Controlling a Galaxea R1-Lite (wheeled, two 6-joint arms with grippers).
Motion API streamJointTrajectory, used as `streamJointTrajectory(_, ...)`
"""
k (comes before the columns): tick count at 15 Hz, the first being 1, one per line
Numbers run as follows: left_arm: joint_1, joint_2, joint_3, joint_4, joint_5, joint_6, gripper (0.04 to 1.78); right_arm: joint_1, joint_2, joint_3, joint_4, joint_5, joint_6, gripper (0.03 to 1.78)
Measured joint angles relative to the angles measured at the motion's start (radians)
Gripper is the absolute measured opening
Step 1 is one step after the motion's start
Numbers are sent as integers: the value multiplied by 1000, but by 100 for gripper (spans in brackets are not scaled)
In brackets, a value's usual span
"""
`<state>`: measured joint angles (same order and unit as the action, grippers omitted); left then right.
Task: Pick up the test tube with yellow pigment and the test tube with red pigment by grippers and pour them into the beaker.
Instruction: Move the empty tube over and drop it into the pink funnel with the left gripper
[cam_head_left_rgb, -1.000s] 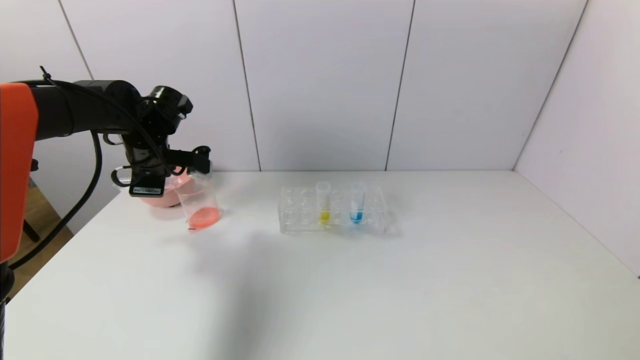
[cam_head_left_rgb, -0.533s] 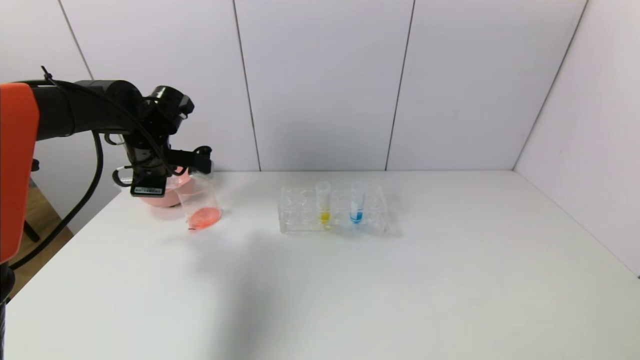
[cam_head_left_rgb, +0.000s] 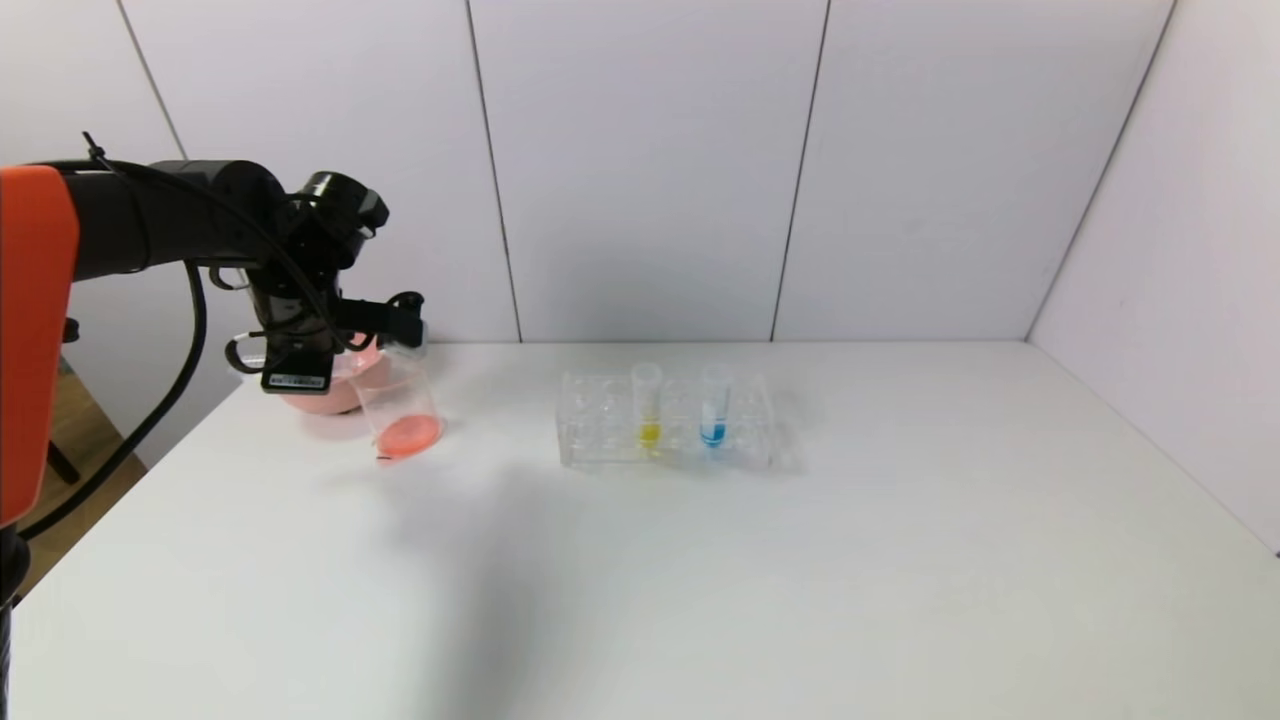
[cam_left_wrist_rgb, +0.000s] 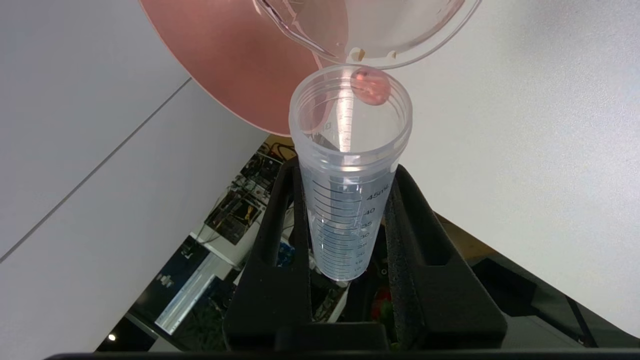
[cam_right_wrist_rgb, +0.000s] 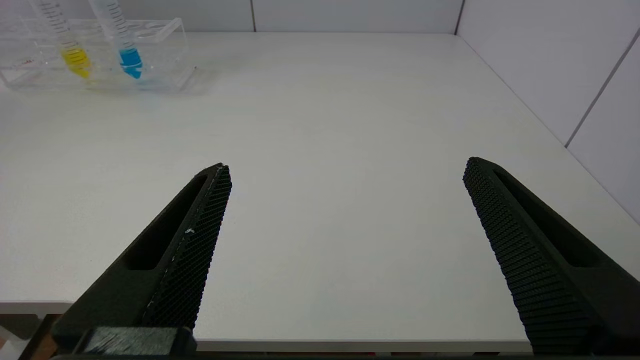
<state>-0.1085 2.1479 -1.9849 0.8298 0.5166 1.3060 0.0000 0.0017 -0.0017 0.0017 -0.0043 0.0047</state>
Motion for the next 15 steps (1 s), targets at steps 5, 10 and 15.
streamJointTrajectory(5, 4, -10, 0, 9, -4, -2, 45, 0, 0, 0, 0, 0, 0, 170)
streamJointTrajectory(10, 5, -53, 7, 12, -55, -78, 45, 0, 0, 0, 0, 0, 0, 170)
streamJointTrajectory(15, 26, -96, 9, -1, -272, -221, 45, 0, 0, 0, 0, 0, 0, 170)
